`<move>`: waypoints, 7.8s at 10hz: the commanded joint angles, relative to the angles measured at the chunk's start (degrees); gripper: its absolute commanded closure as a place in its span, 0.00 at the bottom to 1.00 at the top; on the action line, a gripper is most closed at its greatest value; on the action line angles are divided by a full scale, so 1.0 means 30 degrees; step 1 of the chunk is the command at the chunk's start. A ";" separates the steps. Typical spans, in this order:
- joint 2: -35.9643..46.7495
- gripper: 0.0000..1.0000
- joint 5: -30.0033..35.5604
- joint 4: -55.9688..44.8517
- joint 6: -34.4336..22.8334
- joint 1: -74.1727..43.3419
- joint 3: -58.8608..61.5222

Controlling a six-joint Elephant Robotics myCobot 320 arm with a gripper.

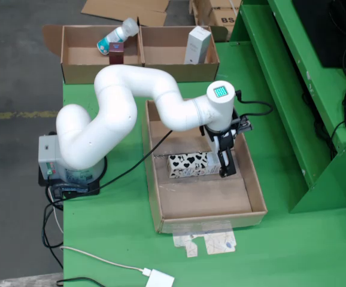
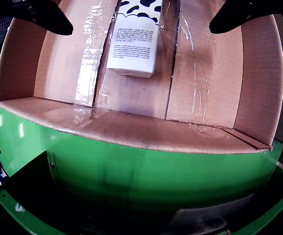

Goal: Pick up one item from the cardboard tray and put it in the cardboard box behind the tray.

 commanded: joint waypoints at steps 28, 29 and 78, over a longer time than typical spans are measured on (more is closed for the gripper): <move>0.0052 0.00 0.0226 0.5355 -0.0130 0.0330 -0.4874; 0.0052 0.00 0.0226 0.5355 -0.0130 0.0330 -0.4874; 1.1430 1.00 -0.0781 -0.3721 0.0945 0.1224 -0.2508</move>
